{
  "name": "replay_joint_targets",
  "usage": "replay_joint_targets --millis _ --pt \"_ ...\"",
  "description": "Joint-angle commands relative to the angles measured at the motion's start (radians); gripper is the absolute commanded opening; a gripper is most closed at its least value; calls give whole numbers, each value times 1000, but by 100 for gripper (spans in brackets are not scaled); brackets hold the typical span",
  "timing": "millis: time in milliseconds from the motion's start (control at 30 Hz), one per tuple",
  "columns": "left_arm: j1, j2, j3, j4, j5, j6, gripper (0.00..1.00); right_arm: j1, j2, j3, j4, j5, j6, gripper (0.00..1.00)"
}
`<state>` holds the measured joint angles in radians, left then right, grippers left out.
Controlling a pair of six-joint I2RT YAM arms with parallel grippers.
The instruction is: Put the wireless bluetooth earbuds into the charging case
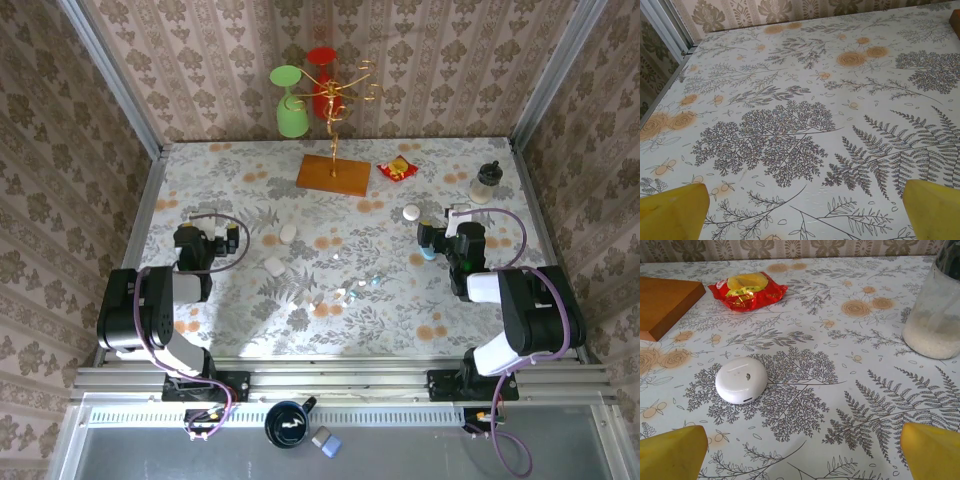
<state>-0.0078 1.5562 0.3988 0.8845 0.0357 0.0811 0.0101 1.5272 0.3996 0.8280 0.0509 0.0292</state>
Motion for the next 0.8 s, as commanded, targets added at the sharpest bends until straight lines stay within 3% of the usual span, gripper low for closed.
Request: replay_joint_targets --millis 0,767 --pt "-4 1 -7 31 -10 -6 100 3 2 12 14 -3 1 100" --pt "2 -1 -2 24 -9 -15 100 2 2 13 13 -3 1 100"
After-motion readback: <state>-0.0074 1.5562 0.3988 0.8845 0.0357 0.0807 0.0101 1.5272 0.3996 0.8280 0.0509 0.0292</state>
